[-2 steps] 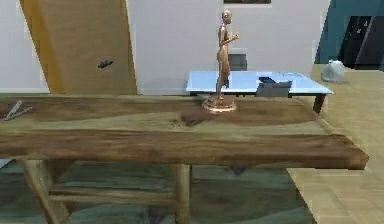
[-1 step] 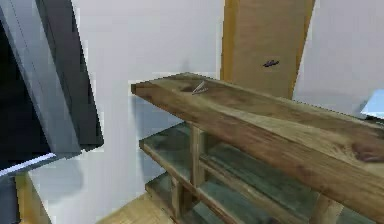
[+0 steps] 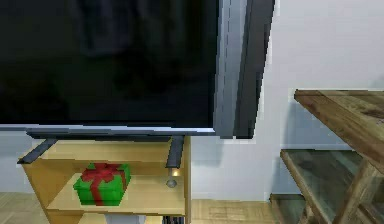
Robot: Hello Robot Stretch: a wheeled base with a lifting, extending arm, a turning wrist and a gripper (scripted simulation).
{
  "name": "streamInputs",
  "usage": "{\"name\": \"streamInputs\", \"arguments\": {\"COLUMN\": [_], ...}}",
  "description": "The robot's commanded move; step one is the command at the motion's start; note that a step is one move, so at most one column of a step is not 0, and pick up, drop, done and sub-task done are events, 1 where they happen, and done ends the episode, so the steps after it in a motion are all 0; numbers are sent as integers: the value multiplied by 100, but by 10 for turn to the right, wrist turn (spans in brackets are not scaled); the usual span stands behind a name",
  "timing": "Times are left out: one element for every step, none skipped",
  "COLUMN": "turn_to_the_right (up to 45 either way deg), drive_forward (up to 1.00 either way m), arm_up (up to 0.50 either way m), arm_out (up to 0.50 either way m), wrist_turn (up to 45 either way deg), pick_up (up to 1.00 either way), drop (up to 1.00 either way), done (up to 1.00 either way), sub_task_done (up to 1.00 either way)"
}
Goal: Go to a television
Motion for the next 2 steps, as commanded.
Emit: {"name": "streamInputs", "arguments": {"turn_to_the_right": [-240, 0], "drive_forward": [0, 0], "arm_up": [0, 0], "arm_out": [0, 0], "wrist_turn": [0, 0], "pick_up": [0, 0], "drop": [0, 0], "done": [0, 100], "sub_task_done": [0, 0]}}
